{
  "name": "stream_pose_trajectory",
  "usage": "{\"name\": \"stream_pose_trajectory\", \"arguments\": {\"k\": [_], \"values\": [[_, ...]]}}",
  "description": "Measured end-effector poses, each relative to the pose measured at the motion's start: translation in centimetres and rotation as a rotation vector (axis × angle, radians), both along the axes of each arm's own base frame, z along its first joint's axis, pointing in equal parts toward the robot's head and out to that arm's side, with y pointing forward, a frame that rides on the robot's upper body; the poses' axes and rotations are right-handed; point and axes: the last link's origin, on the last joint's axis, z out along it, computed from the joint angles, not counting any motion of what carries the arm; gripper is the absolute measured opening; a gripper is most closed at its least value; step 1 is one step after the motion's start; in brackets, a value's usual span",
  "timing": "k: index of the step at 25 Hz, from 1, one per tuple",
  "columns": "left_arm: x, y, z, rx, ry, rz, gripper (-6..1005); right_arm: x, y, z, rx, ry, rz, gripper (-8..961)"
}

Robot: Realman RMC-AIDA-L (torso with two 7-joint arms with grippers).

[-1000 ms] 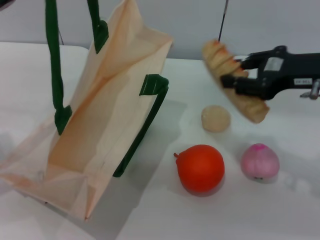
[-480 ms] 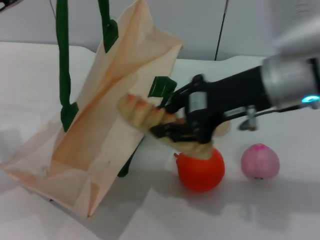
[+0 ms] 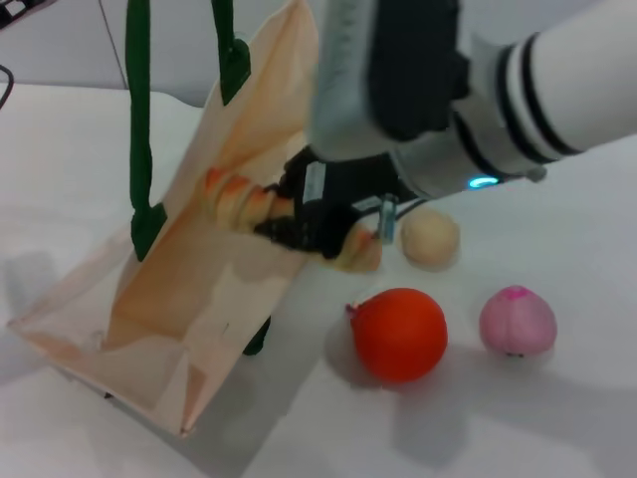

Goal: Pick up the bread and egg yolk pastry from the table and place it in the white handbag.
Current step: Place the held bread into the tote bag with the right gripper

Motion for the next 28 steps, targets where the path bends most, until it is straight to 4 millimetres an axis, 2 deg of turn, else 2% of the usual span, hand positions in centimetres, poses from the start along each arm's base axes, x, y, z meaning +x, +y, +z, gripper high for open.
{"name": "stream_pose_trajectory", "arguments": {"k": [4, 11, 14, 19, 24, 28], "values": [[0.2, 0.1, -0.1, -0.005, 0.003, -0.004, 117, -0.8, -0.1, -0.6, 0.161, -0.104, 0.042, 296], [0.2, 0.1, -0.2, -0.009, 0.006, -0.002, 117, -1.8, -1.3, -2.6, 0.318, -0.231, 0.213, 287], [0.2, 0.2, -0.2, -0.009, 0.006, -0.002, 117, -2.1, -1.8, -3.1, 0.334, -0.234, 0.268, 274], [0.2, 0.3, -0.1, -0.016, 0.003, 0.005, 117, -3.0, -3.8, -5.2, 0.308, -0.221, 0.45, 266], [0.7, 0.8, -0.1, -0.037, 0.003, 0.005, 117, -2.9, -4.1, -6.3, 0.288, -0.234, 0.537, 260], [0.9, 0.9, 0.0, -0.05, -0.003, 0.005, 117, -2.7, -3.5, -7.2, 0.286, -0.242, 0.592, 257]]}}
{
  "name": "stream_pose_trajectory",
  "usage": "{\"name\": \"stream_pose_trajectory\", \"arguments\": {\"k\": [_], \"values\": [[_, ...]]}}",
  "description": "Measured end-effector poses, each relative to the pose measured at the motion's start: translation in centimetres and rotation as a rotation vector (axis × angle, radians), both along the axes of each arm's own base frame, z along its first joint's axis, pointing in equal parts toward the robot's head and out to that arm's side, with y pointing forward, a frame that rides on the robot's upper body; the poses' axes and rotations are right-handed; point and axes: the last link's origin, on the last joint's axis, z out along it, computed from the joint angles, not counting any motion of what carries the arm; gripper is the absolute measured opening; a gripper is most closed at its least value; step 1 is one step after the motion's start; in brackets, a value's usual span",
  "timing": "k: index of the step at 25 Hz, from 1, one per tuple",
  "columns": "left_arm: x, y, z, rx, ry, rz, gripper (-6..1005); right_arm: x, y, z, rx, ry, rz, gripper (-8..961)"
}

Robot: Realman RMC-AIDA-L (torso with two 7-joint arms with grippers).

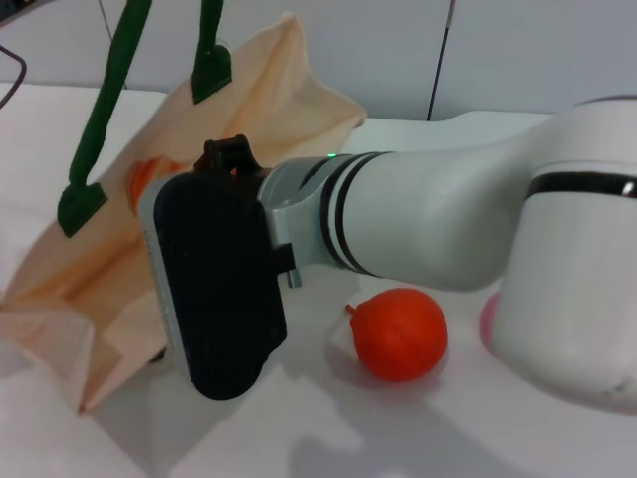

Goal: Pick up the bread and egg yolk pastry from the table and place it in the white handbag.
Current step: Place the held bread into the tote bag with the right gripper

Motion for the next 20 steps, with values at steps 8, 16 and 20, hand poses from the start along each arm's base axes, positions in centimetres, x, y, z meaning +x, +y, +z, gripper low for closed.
{"name": "stream_pose_trajectory", "arguments": {"k": [8, 16, 20], "values": [[1.0, 0.4, -0.1, -0.034, -0.003, -0.023, 117, 0.7, 0.6, -1.6, -0.021, -0.042, 0.143, 252], [2.2, 0.6, -1.1, -0.098, -0.013, -0.061, 117, 1.1, 1.0, -2.9, -0.037, -0.058, 0.265, 246], [2.9, 0.3, -1.2, -0.127, -0.031, -0.103, 118, 1.6, 2.4, -3.2, -0.018, -0.039, 0.277, 242]]}}
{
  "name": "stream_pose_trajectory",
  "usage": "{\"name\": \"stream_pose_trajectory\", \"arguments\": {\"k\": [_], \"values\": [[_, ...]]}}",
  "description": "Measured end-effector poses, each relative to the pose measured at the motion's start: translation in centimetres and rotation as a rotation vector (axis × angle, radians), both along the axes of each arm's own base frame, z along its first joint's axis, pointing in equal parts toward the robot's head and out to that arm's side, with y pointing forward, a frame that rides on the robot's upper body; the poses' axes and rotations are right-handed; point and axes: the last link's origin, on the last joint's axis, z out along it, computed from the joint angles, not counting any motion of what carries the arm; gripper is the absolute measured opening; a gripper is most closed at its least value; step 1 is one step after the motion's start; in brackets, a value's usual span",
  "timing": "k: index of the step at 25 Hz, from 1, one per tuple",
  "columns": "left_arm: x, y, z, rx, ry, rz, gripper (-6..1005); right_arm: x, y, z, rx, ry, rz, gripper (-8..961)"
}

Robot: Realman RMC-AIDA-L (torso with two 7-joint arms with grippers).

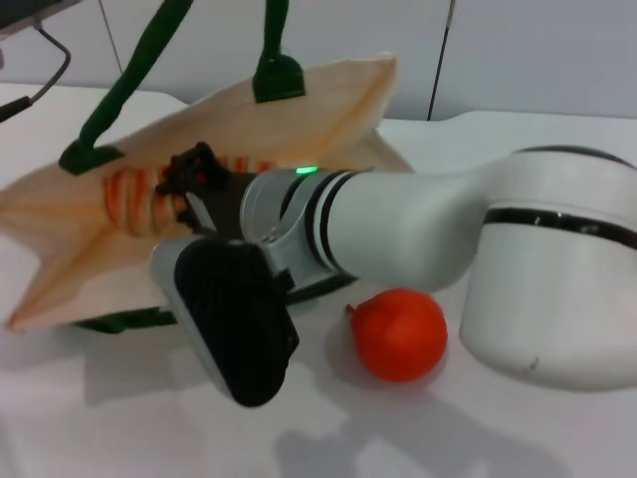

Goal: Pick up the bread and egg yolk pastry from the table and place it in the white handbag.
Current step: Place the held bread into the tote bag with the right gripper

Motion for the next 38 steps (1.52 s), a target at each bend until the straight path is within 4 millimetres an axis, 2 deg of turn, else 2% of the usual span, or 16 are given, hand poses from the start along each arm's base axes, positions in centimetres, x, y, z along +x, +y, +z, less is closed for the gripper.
{"name": "stream_pose_trajectory", "arguments": {"k": [6, 8, 17, 21, 27, 33, 38], "values": [[0.1, -0.7, 0.7, -0.011, -0.049, -0.028, 118, 1.3, 2.4, 0.2, 0.037, 0.031, -0.006, 236], [-0.1, -1.0, 1.1, 0.0, -0.066, -0.029, 118, 1.7, 2.9, 0.2, 0.046, 0.025, -0.005, 261], [-1.4, -1.8, 2.5, 0.048, -0.098, -0.009, 118, 2.2, 3.2, 0.2, 0.048, 0.05, -0.007, 371], [-2.3, -1.9, 3.1, 0.086, -0.103, 0.032, 118, 1.7, 2.4, 0.5, 0.033, 0.097, -0.024, 561], [-5.3, -1.6, 4.2, 0.186, -0.116, 0.199, 118, 0.4, 0.2, 2.3, 0.017, 0.178, -0.078, 809], [-7.0, -1.0, 4.4, 0.227, -0.103, 0.319, 118, 0.3, -1.0, 4.3, 0.025, 0.232, -0.14, 892], [-8.0, -0.8, 4.4, 0.252, -0.092, 0.376, 118, 0.7, -1.7, 6.7, 0.06, 0.284, -0.17, 891]]}}
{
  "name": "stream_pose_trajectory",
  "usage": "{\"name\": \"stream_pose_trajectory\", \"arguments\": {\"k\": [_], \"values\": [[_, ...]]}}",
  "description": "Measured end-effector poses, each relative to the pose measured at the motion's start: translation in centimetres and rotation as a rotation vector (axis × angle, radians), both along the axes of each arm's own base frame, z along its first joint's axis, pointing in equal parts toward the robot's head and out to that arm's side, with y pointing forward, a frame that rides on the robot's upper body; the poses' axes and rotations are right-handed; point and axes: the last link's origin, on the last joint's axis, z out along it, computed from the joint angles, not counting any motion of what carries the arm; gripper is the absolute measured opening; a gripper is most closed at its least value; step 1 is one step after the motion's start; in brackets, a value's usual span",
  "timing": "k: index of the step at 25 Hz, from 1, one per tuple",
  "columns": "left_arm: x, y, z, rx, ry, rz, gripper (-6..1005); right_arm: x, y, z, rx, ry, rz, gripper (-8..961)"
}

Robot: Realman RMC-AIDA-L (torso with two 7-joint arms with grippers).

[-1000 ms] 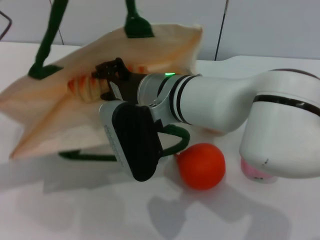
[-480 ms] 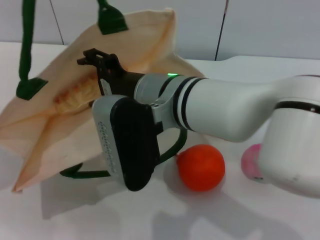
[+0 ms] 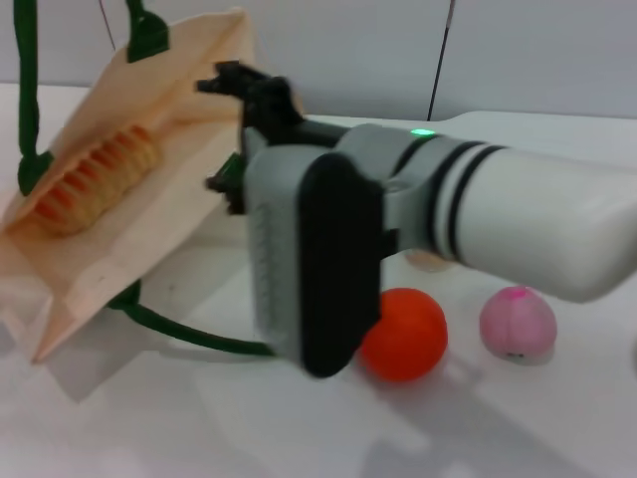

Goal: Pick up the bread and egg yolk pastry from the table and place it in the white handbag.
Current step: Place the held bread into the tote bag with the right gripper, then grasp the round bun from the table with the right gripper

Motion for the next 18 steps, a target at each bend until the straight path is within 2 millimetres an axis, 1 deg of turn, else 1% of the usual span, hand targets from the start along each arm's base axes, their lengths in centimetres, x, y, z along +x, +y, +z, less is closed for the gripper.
{"name": "stream_pose_trajectory", "arguments": {"k": [3, 4, 7, 8, 9, 12, 15, 18], "values": [[-0.2, 0.0, 0.0, 0.006, 0.005, 0.011, 118, 1.2, 0.9, 1.3, 0.036, 0.016, -0.068, 891], [-0.3, 0.0, -0.1, 0.007, 0.004, 0.015, 119, 2.0, 1.6, 1.8, 0.054, 0.017, -0.103, 891], [-0.2, 0.1, -0.2, 0.006, 0.003, 0.017, 119, 4.2, 3.8, 2.2, 0.08, 0.002, -0.203, 890], [-0.2, 0.1, -0.2, 0.005, 0.002, 0.015, 119, 5.7, 5.3, 2.1, 0.074, -0.02, -0.281, 890], [-0.1, 0.1, -0.3, 0.005, 0.001, 0.013, 119, 5.7, 5.3, 2.1, 0.074, -0.02, -0.281, 890], [0.0, 0.1, -0.3, 0.004, 0.0, 0.009, 119, 7.4, 6.7, 1.3, 0.04, -0.06, -0.379, 890], [0.1, 0.2, -0.4, 0.001, 0.002, 0.007, 119, 8.5, 7.2, 1.0, 0.009, -0.091, -0.454, 889], [0.1, 0.2, -0.4, 0.0, 0.003, 0.007, 119, 9.4, 7.7, 1.1, -0.021, -0.126, -0.528, 889]]}}
